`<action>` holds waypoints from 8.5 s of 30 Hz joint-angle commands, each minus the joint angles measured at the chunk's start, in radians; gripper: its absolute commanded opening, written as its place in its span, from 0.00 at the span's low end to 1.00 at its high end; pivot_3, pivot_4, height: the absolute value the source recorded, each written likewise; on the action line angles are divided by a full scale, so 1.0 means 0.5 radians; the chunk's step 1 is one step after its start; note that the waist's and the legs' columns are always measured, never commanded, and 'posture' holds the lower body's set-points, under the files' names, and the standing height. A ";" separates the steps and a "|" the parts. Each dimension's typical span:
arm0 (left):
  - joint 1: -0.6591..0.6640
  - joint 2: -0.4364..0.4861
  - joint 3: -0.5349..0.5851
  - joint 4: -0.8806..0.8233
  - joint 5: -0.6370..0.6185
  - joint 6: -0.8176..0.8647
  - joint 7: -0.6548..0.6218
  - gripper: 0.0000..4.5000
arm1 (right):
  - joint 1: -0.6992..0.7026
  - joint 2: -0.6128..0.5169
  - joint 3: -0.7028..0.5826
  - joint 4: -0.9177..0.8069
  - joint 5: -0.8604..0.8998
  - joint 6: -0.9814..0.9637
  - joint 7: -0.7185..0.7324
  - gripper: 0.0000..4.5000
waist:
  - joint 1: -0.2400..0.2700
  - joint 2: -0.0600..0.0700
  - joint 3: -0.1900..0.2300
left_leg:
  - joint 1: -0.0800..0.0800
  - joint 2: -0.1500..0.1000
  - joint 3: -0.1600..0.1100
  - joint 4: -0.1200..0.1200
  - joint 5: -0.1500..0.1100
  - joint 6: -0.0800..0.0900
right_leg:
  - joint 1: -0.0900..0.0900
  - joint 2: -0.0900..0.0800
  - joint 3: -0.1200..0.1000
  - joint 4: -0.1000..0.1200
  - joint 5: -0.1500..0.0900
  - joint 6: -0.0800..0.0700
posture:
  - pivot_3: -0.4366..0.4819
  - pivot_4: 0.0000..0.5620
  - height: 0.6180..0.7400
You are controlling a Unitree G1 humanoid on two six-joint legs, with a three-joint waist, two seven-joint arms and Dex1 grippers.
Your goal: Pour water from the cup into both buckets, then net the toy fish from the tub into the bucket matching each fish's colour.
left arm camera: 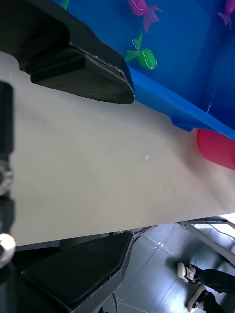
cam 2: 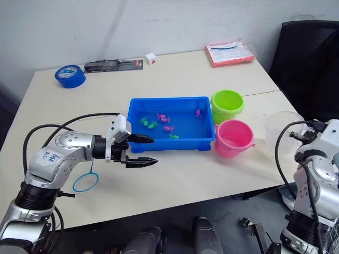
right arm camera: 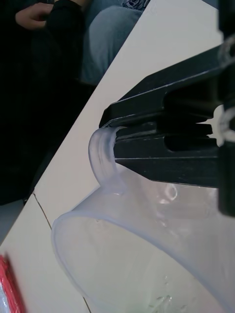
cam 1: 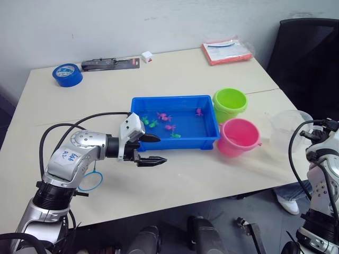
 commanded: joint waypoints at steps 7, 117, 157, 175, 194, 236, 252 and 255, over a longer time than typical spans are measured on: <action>-0.023 -0.007 0.074 -0.007 -0.038 -0.075 -0.017 1.00 | 0.045 -0.267 0.045 -0.230 0.023 0.015 0.257 0.15 | 0.003 0.000 0.000 | 0.000 0.000 0.001 0.000 0.000 0.000 | 0.000 0.000 0.001 0.000 0.000 0.000 | 0.48 0.27 1.00; -0.066 -0.077 0.211 0.102 -0.055 -0.103 0.143 1.00 | -0.788 -0.484 0.682 0.249 -0.756 -0.004 0.613 0.15 | -0.001 0.000 0.000 | 0.000 0.000 0.001 0.002 0.000 0.000 | -0.001 0.000 0.000 -0.001 0.000 0.000 | 0.48 0.27 1.00; 0.096 -0.033 0.286 -0.086 -0.102 -0.054 0.211 1.00 | -1.272 -0.563 1.518 0.963 -1.707 -0.599 0.335 0.15 | -0.009 0.000 0.000 | -0.003 0.000 0.002 0.001 0.000 -0.001 | -0.004 0.000 -0.009 -0.001 0.000 0.000 | 0.48 0.27 1.00; 0.092 -0.043 0.271 -0.098 -0.110 -0.040 0.224 1.00 | -1.253 -0.556 1.507 0.971 -1.793 -0.715 0.337 0.15 | -0.009 0.000 0.000 | -0.003 0.000 0.002 0.001 0.000 -0.001 | -0.004 0.000 -0.009 -0.001 0.000 0.000 | 0.48 0.27 1.00; 0.085 -0.041 0.268 -0.092 -0.105 -0.045 0.216 1.00 | -1.233 -0.558 1.496 0.955 -1.791 -0.708 0.342 0.15 | -0.009 0.000 0.000 | -0.003 0.000 0.002 0.001 0.000 -0.001 | -0.004 0.000 -0.009 -0.001 0.000 0.000 | 0.48 0.27 1.00; 0.134 -0.132 0.309 -0.064 -0.227 -0.342 0.101 1.00 | -0.780 0.024 -0.002 0.254 -0.740 0.488 0.150 0.15 | -0.026 0.004 -0.002 | -0.003 0.001 0.002 0.002 0.001 -0.002 | -0.005 0.000 -0.001 0.003 0.000 0.000 | 0.48 0.27 1.00; 0.128 -0.095 0.305 -0.100 -0.218 -0.305 0.109 1.00 | -0.799 0.204 -0.130 0.625 -0.490 0.096 -0.163 0.15 | -0.054 0.005 -0.002 | -0.002 0.000 0.003 0.001 0.001 -0.002 | -0.005 0.000 0.000 0.004 0.000 0.000 | 0.48 0.27 1.00; 0.132 -0.088 0.306 -0.106 -0.215 -0.299 0.113 1.00 | -0.713 0.179 -0.068 0.617 -0.502 0.146 -0.165 0.15 | -0.054 0.005 -0.002 | -0.002 0.000 0.003 0.001 0.001 -0.002 | -0.005 0.000 0.000 0.003 0.000 0.000 | 0.48 0.27 1.00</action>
